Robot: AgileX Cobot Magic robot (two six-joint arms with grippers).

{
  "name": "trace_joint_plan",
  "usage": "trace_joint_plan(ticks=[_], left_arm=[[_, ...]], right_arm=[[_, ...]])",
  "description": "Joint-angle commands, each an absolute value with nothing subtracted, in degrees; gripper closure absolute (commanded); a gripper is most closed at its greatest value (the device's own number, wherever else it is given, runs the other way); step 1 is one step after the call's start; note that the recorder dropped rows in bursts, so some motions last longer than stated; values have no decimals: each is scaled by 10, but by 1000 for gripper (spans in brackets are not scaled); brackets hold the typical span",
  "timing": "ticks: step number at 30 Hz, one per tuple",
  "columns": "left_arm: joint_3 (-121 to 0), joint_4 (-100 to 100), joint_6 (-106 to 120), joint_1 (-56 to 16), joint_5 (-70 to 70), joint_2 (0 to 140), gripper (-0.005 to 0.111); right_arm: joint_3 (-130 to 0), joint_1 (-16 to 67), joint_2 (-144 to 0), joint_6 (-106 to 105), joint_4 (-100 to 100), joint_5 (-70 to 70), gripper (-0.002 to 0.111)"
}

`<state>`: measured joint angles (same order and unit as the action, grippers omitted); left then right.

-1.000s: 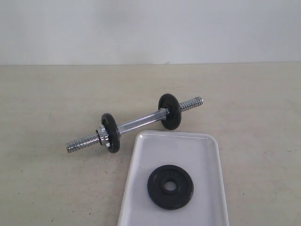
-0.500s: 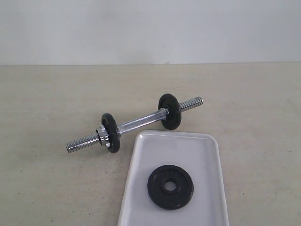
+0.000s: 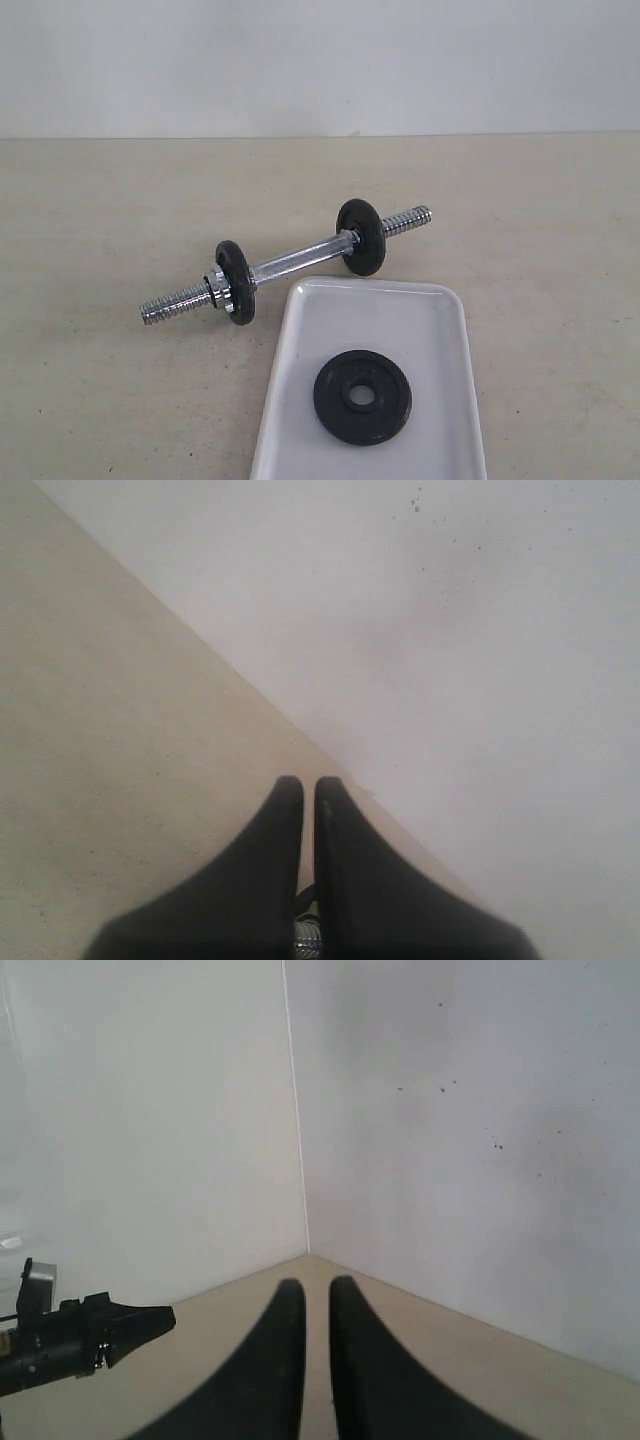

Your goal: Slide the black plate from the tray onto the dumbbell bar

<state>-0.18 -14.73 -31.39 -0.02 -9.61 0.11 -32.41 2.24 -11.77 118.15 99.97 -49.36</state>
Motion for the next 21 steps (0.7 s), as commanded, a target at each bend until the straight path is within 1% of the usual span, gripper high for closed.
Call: trace_joint_plan(ticks=[1,6,8,11,15,17,19,21], left_arm=[[-30,-191,-241,-5,-103,0,102],[-129,-234,-32,-5,-159,0,102],[-171,-322,95,-5,-178,0,102],[-226,-504,349,-5,-225,0,102],[-279,-705,692,-5,-377,12,102],[-297,-725,738,-5,-433,41,102],[-306,-717,738,-5,-455,73,102],[-311,-705,738,-5,-482,112,102]], right_arm=[[-327,19,-120,1183,999,-500,100],[-327,19,-120,1183,999,-500,100],[-327,19,-120,1183,999,-499,100],[-327,19,-120,1183,999,-495,100],[-327,19,-120,1177,999,-495,100],[-327,19,-122,1177,999,-495,100],[-327,19,-122,1177,999,-495,98],[-327,19,-122,1177,999,-499,89]])
